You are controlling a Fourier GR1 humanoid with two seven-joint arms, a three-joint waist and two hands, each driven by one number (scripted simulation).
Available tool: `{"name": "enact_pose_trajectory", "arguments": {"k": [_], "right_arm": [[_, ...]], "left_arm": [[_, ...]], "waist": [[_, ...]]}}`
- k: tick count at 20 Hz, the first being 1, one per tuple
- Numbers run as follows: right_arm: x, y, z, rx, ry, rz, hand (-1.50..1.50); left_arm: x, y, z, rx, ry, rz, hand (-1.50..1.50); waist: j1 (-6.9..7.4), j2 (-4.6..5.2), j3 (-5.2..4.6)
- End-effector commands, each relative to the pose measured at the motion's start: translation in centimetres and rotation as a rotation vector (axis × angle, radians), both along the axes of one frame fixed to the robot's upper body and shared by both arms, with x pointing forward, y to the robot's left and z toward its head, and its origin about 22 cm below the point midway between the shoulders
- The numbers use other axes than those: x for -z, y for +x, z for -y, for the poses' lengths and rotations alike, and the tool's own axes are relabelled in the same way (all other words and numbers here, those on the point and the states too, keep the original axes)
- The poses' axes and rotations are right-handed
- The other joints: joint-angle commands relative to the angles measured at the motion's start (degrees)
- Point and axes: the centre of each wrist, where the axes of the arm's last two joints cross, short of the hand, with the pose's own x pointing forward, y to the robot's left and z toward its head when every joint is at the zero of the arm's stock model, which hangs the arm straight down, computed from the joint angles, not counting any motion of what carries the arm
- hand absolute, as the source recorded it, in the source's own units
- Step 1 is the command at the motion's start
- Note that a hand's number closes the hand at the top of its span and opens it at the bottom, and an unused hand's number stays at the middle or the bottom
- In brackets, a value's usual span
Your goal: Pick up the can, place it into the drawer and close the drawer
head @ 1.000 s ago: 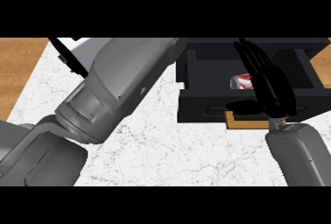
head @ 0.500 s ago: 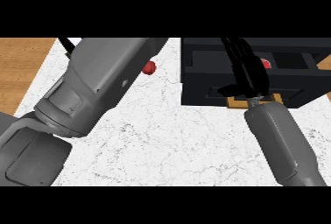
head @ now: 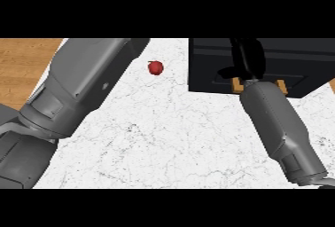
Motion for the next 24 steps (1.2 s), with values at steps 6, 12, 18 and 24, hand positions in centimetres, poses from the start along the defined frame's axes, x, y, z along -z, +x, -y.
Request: {"name": "enact_pose_trajectory", "arguments": {"k": [6,12,18,24], "right_arm": [[-1.8,2.5,-2.1,0.038,-0.022,0.068,-1.5],[-5.4,3.9,-0.3,0.044,-0.017,0.092,-1.5],[-8.3,4.6,-1.8,-0.029,0.093,0.096,-1.5],[-6.5,4.3,-2.7,-0.082,0.148,0.105,-1.5]], "left_arm": [[0.5,-0.2,-3.3,0.0,0.009,-0.003,-1.5],[-0.4,-1.0,-3.1,0.039,0.023,0.002,-1.5],[-0.9,-1.3,-5.1,0.042,-0.003,-0.008,-1.5],[0.6,-2.0,-5.8,0.032,0.001,-0.004,-1.5]], "waist": [[1.15,0.21,-0.03],[3.59,0.66,0.05],[3.13,0.41,0.09],[2.39,0.4,0.09]]}}
